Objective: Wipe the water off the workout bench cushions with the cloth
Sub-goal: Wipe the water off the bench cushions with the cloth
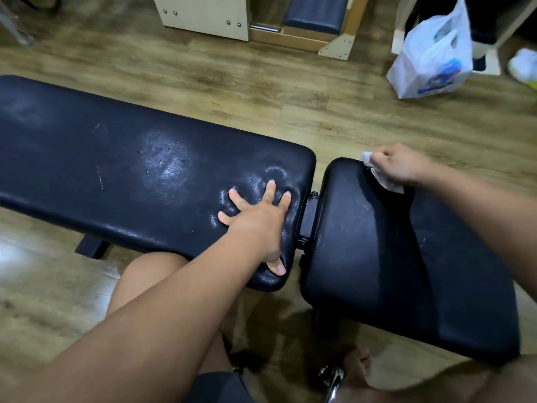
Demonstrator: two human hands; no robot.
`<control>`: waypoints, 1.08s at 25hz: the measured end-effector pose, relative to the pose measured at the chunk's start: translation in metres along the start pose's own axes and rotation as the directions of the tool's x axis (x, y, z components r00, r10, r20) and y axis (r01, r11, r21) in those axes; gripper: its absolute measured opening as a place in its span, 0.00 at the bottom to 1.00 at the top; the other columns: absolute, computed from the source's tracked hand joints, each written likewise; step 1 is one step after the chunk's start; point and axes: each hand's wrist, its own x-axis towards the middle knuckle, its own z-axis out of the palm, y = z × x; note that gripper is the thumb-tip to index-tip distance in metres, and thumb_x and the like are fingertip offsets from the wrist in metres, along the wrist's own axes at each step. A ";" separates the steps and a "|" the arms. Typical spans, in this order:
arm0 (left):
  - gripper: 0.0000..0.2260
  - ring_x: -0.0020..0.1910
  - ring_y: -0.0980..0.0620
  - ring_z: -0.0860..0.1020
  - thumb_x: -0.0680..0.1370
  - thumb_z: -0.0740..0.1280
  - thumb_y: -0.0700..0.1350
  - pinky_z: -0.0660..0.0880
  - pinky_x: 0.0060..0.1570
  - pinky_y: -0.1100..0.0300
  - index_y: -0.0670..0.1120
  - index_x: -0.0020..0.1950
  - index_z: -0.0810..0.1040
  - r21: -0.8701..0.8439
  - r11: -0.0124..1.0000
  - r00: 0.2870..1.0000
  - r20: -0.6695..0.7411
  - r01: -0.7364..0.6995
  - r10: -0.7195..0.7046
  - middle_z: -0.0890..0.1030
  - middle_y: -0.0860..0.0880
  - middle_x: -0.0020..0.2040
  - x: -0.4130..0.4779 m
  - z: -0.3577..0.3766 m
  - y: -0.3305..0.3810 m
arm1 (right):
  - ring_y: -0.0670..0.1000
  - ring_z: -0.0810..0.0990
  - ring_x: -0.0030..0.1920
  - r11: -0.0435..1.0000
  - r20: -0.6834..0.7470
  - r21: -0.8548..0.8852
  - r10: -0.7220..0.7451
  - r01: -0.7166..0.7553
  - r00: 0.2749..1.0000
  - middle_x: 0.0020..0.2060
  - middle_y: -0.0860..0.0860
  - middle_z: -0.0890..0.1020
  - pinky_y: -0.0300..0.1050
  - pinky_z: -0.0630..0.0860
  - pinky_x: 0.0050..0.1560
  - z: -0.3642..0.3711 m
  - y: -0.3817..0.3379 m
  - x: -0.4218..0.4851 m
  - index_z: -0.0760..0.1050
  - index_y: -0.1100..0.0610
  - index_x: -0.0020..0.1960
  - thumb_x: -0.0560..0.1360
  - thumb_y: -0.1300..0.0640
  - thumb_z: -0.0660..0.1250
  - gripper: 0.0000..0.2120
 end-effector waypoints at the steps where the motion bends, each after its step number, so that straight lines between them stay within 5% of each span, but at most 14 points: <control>1: 0.65 0.70 0.20 0.37 0.59 0.82 0.57 0.57 0.61 0.22 0.58 0.77 0.34 -0.002 1.000 1.000 -0.004 0.003 -0.003 0.28 0.55 0.76 0.000 0.001 0.000 | 0.59 0.74 0.39 0.999 0.012 0.015 0.031 -0.031 0.999 0.36 0.61 0.76 0.48 0.68 0.37 -0.005 0.013 -0.007 0.69 0.60 0.36 0.77 0.56 0.56 0.14; 5: 0.65 0.69 0.20 0.36 0.58 0.82 0.56 0.57 0.60 0.21 0.58 0.77 0.34 0.013 1.000 1.000 -0.011 0.003 -0.003 0.29 0.55 0.76 0.002 0.002 0.003 | 0.60 0.73 0.41 0.992 0.000 -0.063 0.111 -0.111 0.994 0.42 0.65 0.79 0.47 0.66 0.38 -0.019 0.049 -0.030 0.72 0.63 0.40 0.78 0.56 0.56 0.14; 8: 0.66 0.69 0.19 0.37 0.57 0.83 0.55 0.58 0.59 0.20 0.57 0.77 0.35 -0.004 1.000 1.000 0.011 0.014 -0.014 0.29 0.55 0.76 0.005 -0.003 0.003 | 0.59 0.76 0.44 0.999 -0.045 -0.033 -0.010 0.009 0.999 0.43 0.62 0.80 0.44 0.64 0.40 -0.013 0.010 -0.024 0.74 0.58 0.40 0.80 0.54 0.58 0.13; 14: 0.65 0.70 0.20 0.37 0.56 0.83 0.57 0.59 0.59 0.21 0.60 0.77 0.36 0.005 1.000 1.000 0.022 0.011 -0.011 0.30 0.57 0.76 0.001 -0.004 0.002 | 0.59 0.79 0.51 0.967 -0.052 -0.035 -0.253 0.251 0.966 0.47 0.57 0.83 0.44 0.69 0.46 0.022 -0.041 -0.002 0.77 0.54 0.58 0.79 0.54 0.57 0.13; 18: 0.65 0.70 0.21 0.36 0.57 0.82 0.57 0.58 0.60 0.22 0.61 0.77 0.35 -0.010 1.000 1.000 0.021 0.014 -0.013 0.29 0.58 0.76 0.002 -0.004 0.002 | 0.58 0.76 0.43 0.998 -0.059 -0.058 0.014 -0.017 0.998 0.48 0.63 0.82 0.45 0.67 0.42 0.003 0.061 -0.033 0.76 0.60 0.52 0.81 0.52 0.55 0.15; 22: 0.66 0.70 0.20 0.37 0.56 0.83 0.57 0.58 0.59 0.21 0.60 0.77 0.36 0.009 1.000 1.000 0.006 0.017 -0.017 0.30 0.56 0.76 0.004 -0.002 0.004 | 0.61 0.78 0.44 0.933 -0.069 -0.172 0.308 -0.316 0.949 0.45 0.63 0.83 0.47 0.72 0.43 -0.029 0.149 -0.080 0.76 0.58 0.45 0.80 0.53 0.55 0.15; 27: 0.65 0.70 0.21 0.37 0.56 0.83 0.55 0.58 0.59 0.21 0.60 0.77 0.38 -0.009 1.000 1.000 0.011 0.015 -0.014 0.30 0.57 0.76 0.003 -0.005 0.006 | 0.66 0.79 0.52 0.977 -0.087 -0.212 -0.019 0.000 0.996 0.51 0.66 0.81 0.51 0.73 0.48 0.004 0.060 -0.042 0.76 0.63 0.56 0.78 0.56 0.62 0.12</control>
